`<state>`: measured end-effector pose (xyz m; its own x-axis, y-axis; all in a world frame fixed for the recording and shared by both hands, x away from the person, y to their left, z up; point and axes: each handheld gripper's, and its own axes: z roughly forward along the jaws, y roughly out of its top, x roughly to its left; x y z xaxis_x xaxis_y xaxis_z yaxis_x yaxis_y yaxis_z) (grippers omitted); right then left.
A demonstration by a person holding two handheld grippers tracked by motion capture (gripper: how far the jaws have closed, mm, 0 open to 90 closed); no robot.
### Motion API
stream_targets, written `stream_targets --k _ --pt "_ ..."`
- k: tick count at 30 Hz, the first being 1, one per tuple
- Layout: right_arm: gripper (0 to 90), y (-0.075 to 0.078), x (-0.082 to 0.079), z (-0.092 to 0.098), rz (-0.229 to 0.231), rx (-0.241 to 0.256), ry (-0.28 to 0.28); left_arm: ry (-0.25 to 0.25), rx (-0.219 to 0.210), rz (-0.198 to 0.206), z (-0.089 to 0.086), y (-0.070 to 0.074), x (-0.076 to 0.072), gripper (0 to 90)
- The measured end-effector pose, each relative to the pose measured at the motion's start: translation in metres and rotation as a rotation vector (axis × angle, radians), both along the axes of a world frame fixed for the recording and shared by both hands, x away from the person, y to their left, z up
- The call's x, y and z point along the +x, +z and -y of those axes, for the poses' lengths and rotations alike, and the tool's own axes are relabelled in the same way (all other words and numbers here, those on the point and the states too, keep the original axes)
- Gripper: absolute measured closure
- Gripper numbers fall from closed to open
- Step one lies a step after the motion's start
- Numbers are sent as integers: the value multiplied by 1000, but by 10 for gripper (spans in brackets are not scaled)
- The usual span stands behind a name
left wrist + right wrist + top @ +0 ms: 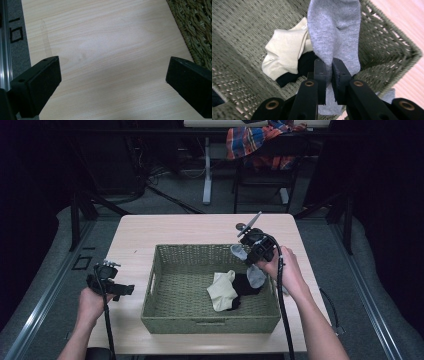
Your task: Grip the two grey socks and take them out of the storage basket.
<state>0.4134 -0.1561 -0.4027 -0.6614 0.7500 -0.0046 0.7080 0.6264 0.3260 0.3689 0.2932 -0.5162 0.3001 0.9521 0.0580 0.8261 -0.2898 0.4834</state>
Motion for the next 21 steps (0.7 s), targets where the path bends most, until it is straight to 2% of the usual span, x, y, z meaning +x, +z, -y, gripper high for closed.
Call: stream_targets --k 1,3,8,12,21 --pt "831 4 -1 1 2 -8 4 -1 1 1 0 0 0 2" --pt "831 9 -4 2 13 15 1 -4 1 1 0 0 0 2" --pt "833 21 -8 6 35 37 -5 -6 0 -2 0 0 0 2" --pt "834 30 -11 13 52 33 -22 -7 -1 -3 1 0 0 2" --pt "835 48 -19 28 86 61 -40 -6 -1 -3 0 0 0 2"
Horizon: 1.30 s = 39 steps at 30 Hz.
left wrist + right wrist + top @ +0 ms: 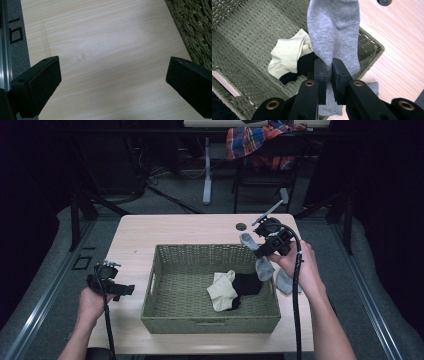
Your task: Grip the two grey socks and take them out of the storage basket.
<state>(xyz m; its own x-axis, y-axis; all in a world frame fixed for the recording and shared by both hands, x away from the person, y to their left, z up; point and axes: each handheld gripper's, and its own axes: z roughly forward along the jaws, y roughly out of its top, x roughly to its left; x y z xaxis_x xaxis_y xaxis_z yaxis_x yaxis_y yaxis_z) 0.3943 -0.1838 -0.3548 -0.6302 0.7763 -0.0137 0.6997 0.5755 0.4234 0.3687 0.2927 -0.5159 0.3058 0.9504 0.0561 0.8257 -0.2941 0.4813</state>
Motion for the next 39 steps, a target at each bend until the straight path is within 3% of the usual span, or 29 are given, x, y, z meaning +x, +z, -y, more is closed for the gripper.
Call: stream_targets --k 24,34,39 --pt "839 3 6 66 -29 12 -151 2 7 2 0 1 -1 2" --pt "841 -2 10 91 -38 36 -215 2 8 2 0 1 -1 2" --pt "841 -7 12 100 -48 26 -240 3 9 2 0 1 -1 2"
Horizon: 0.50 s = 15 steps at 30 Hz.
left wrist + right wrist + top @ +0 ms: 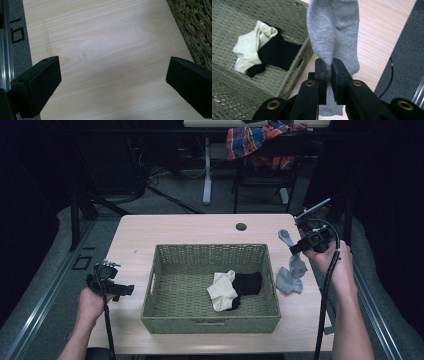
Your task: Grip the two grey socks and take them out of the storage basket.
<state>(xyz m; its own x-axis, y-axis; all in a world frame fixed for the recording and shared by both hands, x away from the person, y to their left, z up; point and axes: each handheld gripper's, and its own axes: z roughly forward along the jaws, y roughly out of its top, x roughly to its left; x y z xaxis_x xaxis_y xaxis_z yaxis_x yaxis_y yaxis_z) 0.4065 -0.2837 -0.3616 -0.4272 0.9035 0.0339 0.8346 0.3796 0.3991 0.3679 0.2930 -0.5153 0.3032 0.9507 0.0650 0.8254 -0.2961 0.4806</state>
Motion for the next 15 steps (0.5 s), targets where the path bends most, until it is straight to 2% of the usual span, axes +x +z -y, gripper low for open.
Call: stream_targets --k 11,15 --pt "841 -14 7 17 -27 -9 -56 -2 -1 0 0 0 0 2" --pt "841 -20 9 22 -41 -16 -61 -2 -1 1 0 0 0 2"
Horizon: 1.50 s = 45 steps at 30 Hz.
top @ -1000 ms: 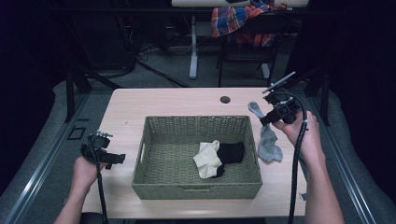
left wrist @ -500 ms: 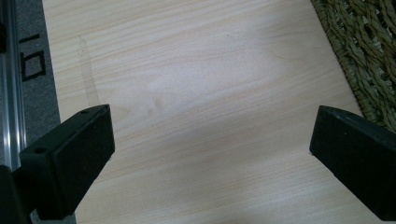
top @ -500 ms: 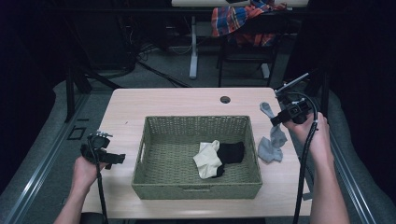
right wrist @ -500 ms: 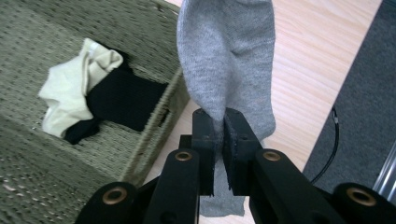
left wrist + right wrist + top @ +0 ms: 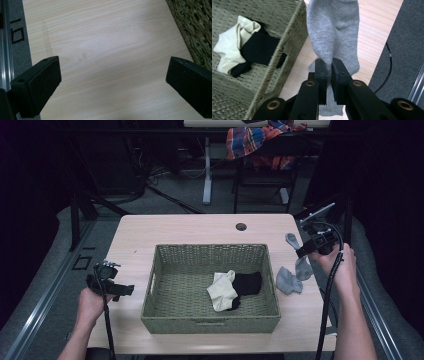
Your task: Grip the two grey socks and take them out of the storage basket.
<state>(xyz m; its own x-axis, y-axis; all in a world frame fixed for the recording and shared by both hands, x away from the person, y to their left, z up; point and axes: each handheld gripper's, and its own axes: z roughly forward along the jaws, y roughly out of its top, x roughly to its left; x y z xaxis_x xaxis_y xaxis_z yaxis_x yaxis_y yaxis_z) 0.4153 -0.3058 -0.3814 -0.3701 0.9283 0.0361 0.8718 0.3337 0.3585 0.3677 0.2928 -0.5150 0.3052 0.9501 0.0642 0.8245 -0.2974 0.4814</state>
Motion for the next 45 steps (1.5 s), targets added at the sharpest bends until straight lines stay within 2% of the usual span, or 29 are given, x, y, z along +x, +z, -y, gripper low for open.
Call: stream_targets --k 6,17,25,26,27,37,38,40,41,42,45 --pt "843 -10 3 8 -12 9 -25 1 1 3 0 0 0 2" --pt "843 -34 13 17 -76 3 -38 -1 0 2 0 0 0 2" --pt "843 -47 17 15 -102 -7 -42 -1 1 3 0 0 0 2" --pt "843 -49 17 14 -92 -2 -55 0 0 4 0 0 0 2" --pt "843 -50 18 15 -106 -12 -45 -1 1 4 0 0 0 2" --pt "843 -64 22 11 -137 -21 -33 -2 -1 -1 0 0 0 2" --pt "843 -67 22 10 -126 -11 -47 -3 -3 -1 0 0 0 2" --pt "843 -71 24 9 -149 -25 -26 -4 -2 -1 0 0 0 2" --pt "843 -75 24 8 -137 -17 -37 -4 -2 0 0 0 0 2" --pt "843 -78 26 8 -154 -20 -28 -3 -1 0 0 0 0 2" --pt "843 -87 28 6 -166 -26 -32 -1 0 3 0 0 0 2"
